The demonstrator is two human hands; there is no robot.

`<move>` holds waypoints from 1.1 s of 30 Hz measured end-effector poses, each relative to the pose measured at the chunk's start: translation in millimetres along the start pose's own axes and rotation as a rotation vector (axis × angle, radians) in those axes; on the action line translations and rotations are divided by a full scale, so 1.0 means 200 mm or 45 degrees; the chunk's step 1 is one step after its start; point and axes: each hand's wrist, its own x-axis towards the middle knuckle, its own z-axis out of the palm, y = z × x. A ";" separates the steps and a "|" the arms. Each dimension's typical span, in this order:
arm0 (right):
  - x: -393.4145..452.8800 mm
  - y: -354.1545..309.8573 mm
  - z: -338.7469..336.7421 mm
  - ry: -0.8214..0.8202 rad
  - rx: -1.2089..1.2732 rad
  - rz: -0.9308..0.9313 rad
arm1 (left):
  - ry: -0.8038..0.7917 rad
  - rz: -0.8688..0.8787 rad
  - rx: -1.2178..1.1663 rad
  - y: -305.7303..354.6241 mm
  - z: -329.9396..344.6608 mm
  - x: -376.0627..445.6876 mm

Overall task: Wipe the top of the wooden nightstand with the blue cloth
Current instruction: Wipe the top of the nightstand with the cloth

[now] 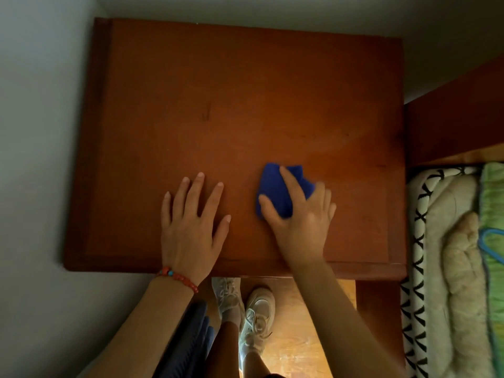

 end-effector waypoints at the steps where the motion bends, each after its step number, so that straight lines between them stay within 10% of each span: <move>1: -0.12 0.01 -0.02 -0.015 -0.003 -0.016 | 0.006 -0.001 -0.004 0.00 0.00 -0.01; 33: -0.41 -0.11 0.04 0.091 -0.010 0.121 | 0.127 -0.064 -0.064 -0.32 0.01 -0.34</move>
